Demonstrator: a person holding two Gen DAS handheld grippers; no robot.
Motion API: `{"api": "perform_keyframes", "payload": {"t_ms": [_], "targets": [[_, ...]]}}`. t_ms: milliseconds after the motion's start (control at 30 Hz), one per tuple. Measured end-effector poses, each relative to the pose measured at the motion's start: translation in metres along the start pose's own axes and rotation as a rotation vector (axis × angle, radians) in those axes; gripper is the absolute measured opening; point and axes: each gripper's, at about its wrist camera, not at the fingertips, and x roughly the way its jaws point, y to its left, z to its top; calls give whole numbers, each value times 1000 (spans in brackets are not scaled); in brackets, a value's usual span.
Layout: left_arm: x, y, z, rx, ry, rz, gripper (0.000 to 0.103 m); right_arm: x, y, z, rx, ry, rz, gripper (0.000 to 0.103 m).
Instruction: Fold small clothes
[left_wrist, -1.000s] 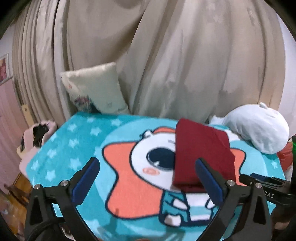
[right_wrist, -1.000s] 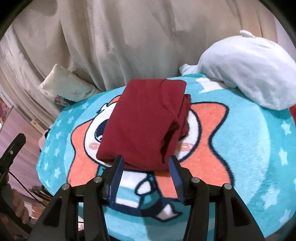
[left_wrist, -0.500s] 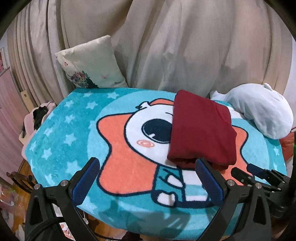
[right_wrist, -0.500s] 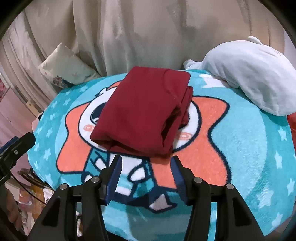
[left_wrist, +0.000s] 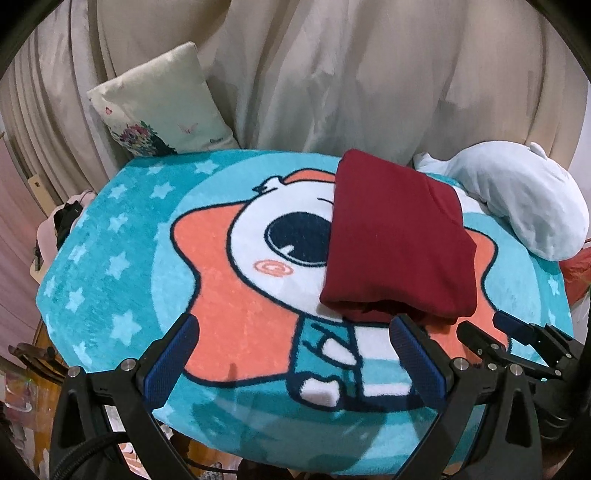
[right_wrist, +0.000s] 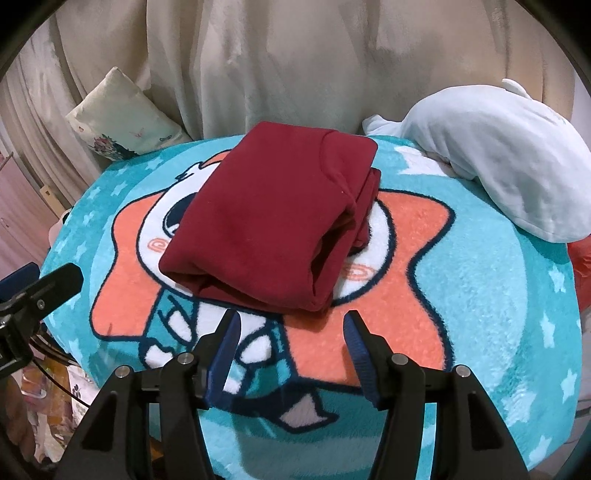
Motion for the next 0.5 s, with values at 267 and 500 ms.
{"api": "perform_keyframes", "payload": {"t_ms": [267,500], "targets": [[10,-3,0,3,31,-16,103,6,4,-1,-18,12,-14,62],[15,-5,-2,4,52,-23,103,11,3,-1,-22,29,-25,63]]}}
